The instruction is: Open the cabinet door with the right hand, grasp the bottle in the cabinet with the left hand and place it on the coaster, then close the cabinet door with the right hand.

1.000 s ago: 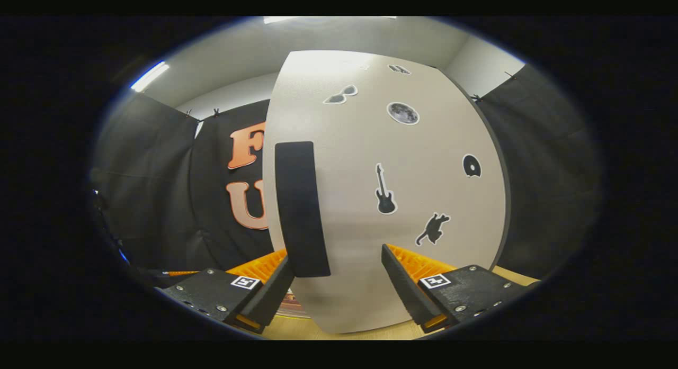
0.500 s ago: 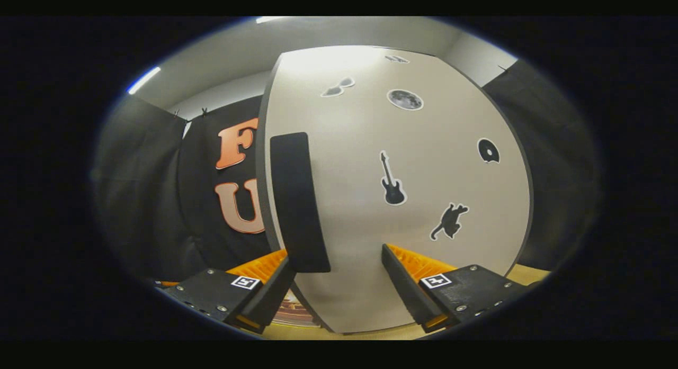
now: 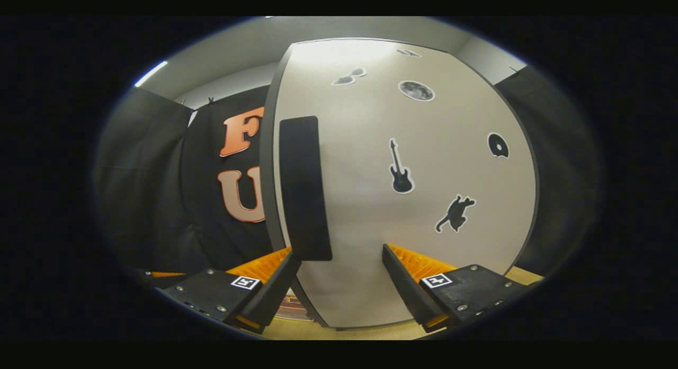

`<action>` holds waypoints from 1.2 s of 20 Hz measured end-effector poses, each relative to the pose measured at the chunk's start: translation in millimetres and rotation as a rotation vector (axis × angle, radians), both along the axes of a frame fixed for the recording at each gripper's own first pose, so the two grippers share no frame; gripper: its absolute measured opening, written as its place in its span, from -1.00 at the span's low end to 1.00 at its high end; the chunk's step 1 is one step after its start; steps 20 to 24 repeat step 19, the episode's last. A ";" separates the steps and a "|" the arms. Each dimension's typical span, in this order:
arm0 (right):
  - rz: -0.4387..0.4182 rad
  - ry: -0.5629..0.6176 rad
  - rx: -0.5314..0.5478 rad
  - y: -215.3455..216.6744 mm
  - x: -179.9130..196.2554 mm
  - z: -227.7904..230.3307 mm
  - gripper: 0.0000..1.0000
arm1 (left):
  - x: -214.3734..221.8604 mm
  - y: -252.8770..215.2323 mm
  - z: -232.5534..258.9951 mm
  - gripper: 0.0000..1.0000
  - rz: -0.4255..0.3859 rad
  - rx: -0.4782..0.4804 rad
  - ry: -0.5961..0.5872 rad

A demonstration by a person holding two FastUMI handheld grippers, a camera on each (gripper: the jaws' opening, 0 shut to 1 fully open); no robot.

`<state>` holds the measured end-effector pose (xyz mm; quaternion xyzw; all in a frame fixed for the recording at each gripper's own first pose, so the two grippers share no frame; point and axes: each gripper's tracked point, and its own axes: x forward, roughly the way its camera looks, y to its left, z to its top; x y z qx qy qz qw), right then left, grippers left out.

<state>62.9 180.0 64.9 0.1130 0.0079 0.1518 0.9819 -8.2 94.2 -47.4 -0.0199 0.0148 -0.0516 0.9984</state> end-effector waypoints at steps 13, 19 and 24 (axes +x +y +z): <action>-0.001 -0.054 -0.124 -116.7 -110.7 -8.3 0.90 | -34.5 -47.3 12.8 0.89 0.179 -0.026 -0.017; -0.022 -0.056 -0.098 -159.8 -135.3 -23.2 0.91 | -53.1 -66.4 23.9 0.89 0.230 -0.006 -0.036; -0.022 -0.056 -0.098 -159.8 -135.3 -23.2 0.91 | -53.1 -66.4 23.9 0.89 0.230 -0.006 -0.036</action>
